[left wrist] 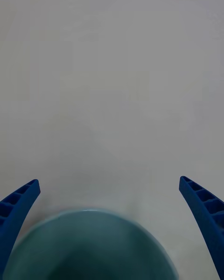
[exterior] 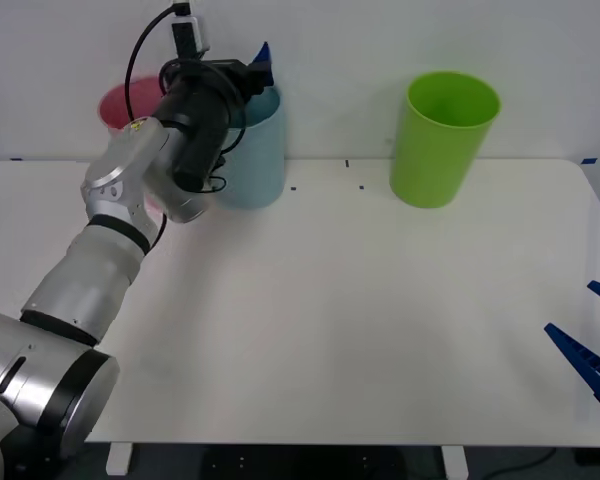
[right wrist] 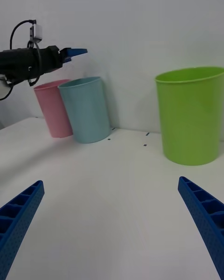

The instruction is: Grasp the object on the table and drop it into the matching bin: aluminum can to the light blue bin, PET bottle to the pink bin.

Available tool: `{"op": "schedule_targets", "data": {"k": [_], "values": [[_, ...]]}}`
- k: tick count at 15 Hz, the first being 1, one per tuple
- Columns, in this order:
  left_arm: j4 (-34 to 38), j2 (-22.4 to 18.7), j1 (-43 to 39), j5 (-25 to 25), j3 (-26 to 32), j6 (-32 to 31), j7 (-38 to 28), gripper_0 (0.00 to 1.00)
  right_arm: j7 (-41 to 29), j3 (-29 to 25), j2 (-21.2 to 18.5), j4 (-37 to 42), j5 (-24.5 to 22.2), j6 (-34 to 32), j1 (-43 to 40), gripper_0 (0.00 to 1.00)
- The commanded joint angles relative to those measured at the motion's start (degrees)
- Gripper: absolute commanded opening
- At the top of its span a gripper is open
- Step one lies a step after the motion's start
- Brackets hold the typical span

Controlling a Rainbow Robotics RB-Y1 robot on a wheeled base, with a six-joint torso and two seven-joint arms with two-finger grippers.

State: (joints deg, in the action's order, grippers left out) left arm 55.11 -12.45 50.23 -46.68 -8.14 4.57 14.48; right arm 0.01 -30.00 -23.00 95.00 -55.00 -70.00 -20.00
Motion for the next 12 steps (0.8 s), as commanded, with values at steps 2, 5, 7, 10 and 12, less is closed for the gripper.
{"op": "schedule_targets", "data": {"k": [2, 5, 7, 10, 12], "values": [[7.82, -5.56, -5.05, 8.44, -4.87, -0.79, 0.02, 1.0, -0.01, 0.0, 0.0, 0.0, 0.0, 0.0, 0.0, 1.0], [14.15, -9.34, -10.5, 12.66, -6.72, -2.72, 0.11, 1.0, -0.01, 0.0, 0.0, 0.0, 0.0, 0.0, 0.0, 1.0], [18.28, -11.01, -14.28, 13.1, -6.72, -4.39, 0.02, 1.0, -0.01, 0.0, 0.0, 0.0, 0.0, 0.0, 0.0, 1.0], [24.43, -13.47, -21.22, 13.98, -5.84, -7.82, -0.24, 1.0, -0.01, 0.0, 0.0, 0.0, 0.0, 0.0, 0.0, 1.0], [27.86, -14.88, -25.7, 13.72, -4.43, -10.72, -0.07, 1.0, -0.01, 0.0, 0.0, 0.0, 0.0, 0.0, 0.0, 1.0]]}}
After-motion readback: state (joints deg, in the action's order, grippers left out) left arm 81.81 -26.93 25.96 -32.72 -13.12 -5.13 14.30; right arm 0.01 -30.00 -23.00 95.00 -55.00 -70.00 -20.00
